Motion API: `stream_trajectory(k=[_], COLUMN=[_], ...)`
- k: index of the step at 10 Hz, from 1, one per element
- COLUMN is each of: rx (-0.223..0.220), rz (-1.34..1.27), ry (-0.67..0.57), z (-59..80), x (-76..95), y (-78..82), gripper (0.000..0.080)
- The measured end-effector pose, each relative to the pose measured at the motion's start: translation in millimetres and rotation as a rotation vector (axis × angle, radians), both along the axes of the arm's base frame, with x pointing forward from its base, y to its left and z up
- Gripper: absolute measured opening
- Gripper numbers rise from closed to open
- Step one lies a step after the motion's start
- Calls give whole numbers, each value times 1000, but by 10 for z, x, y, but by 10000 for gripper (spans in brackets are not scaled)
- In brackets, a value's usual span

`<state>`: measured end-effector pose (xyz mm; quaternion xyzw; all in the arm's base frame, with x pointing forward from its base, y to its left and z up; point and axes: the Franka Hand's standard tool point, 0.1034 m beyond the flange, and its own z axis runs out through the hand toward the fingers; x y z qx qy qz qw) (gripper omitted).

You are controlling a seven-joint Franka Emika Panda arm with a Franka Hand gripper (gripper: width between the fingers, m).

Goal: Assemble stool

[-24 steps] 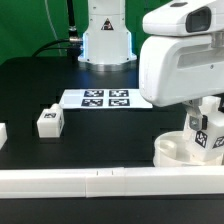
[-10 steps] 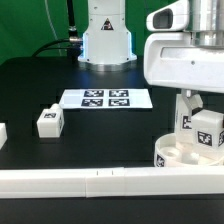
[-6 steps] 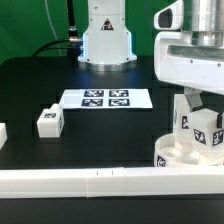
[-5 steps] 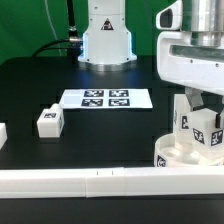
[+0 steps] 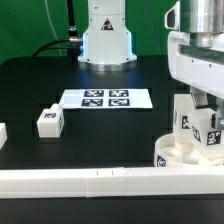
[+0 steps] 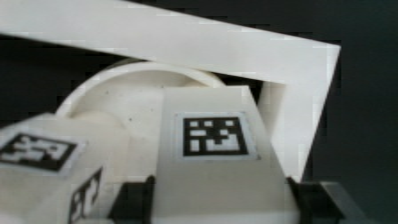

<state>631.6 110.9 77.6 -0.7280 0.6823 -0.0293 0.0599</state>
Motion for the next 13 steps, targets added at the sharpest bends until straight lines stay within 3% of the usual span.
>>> stream_trajectory(k=[5,11,13], rx=[95,187,192], rz=[-478,-654,-639], ry=[7,13,12], z=[-12,-16,-20], x=[-13,-16,-18], y=[38,15,20], gripper=[338,338,341])
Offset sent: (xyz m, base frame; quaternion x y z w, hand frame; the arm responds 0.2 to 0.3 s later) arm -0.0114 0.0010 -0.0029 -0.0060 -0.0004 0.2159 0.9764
